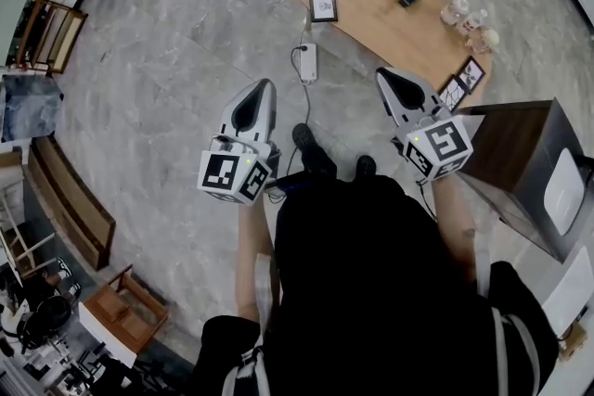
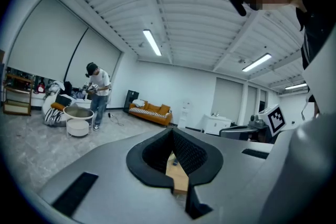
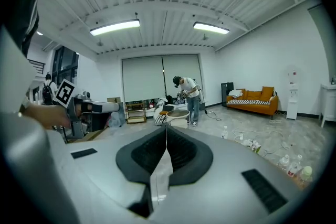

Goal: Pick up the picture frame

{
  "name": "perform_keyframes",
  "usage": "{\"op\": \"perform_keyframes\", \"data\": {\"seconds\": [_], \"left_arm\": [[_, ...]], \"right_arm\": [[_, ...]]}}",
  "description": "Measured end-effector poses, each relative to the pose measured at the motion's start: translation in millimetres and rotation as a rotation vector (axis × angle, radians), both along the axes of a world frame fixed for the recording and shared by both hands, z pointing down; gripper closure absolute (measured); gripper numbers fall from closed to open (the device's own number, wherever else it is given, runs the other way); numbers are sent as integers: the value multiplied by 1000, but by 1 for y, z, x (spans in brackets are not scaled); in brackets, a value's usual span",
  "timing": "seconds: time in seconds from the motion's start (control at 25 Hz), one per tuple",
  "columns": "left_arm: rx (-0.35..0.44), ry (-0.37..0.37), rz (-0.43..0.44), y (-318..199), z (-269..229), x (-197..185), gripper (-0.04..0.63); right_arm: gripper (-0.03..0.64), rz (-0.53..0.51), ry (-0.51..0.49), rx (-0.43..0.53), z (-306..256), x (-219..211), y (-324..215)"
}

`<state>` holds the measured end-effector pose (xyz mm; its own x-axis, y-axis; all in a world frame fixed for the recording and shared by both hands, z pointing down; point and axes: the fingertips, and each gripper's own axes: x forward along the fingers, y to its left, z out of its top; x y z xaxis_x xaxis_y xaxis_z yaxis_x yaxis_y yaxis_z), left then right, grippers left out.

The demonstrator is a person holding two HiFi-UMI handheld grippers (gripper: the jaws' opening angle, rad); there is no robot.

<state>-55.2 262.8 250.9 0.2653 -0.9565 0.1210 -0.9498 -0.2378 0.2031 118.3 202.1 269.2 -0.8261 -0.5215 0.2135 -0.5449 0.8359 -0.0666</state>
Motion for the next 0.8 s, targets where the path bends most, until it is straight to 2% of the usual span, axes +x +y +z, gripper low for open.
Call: {"op": "perform_keyframes", "data": {"seconds": [0.2,0.4,0.6,0.8], "left_arm": [[13,-32,65,-34,-1,-46,583],[0,-38,114,-60,7,-86,583],[-6,-29,146,-84,15,-111,583],[-17,-9,155,-109,26,-117,583]], "right_arm": [[603,24,22,14,-2,-55,-27],[603,75,47,10,2,-91,-48],[603,107,64,9,8,-114,-66],[603,118,80,0,15,-119,-83]]}}
